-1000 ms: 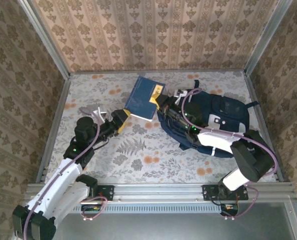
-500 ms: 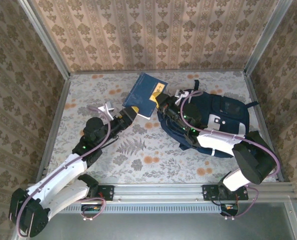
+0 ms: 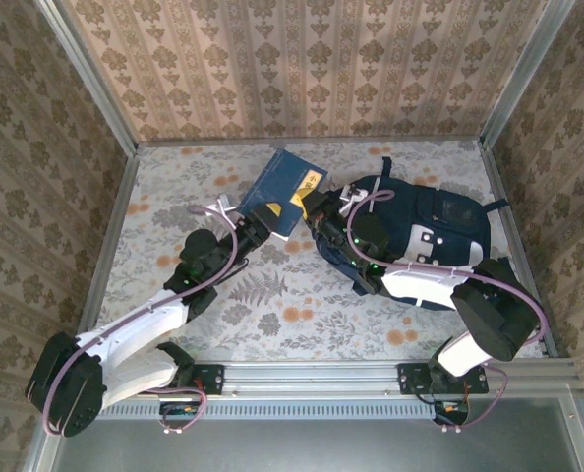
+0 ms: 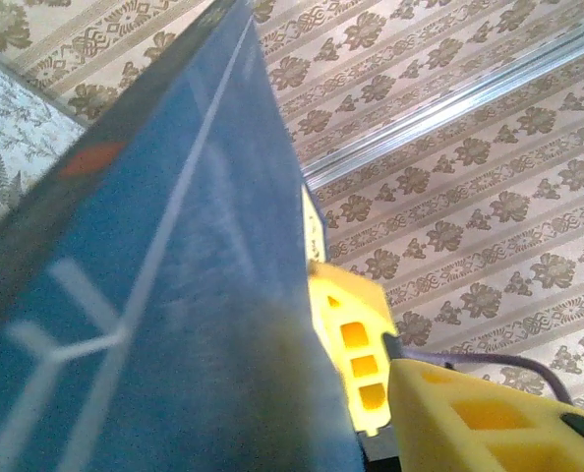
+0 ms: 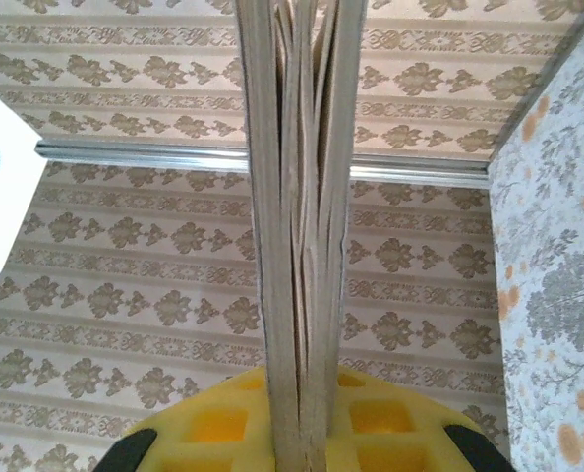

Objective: Pack books, pencil case, and school supplies into a backpack

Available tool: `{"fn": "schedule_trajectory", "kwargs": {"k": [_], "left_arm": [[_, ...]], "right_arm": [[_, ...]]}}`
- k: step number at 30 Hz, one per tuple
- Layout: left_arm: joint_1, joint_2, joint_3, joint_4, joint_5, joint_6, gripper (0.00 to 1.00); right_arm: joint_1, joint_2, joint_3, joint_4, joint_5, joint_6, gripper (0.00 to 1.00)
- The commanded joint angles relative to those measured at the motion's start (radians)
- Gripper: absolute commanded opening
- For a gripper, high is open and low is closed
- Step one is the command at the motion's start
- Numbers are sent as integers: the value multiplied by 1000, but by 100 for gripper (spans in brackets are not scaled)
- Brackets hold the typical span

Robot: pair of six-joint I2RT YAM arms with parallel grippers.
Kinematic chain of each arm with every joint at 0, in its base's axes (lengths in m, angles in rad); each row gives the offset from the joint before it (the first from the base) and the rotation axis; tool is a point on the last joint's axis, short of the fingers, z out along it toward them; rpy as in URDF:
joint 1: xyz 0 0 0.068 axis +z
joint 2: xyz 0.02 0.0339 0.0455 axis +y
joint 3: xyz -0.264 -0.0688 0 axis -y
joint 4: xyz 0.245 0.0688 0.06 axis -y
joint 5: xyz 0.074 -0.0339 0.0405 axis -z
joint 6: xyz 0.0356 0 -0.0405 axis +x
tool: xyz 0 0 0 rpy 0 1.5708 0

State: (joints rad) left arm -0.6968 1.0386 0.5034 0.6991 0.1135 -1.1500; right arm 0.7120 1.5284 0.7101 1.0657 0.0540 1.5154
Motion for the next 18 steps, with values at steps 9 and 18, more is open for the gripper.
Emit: {"fn": "schedule_trajectory", "kwargs": {"k": [9, 18], "left_arm": [[-39, 19, -19, 124, -41, -32, 22], [-47, 18, -19, 128, -50, -15, 0]], "right_arm": [[46, -68, -12, -33, 142, -40, 0], [57, -99, -7, -119, 171, -94, 0]]}}
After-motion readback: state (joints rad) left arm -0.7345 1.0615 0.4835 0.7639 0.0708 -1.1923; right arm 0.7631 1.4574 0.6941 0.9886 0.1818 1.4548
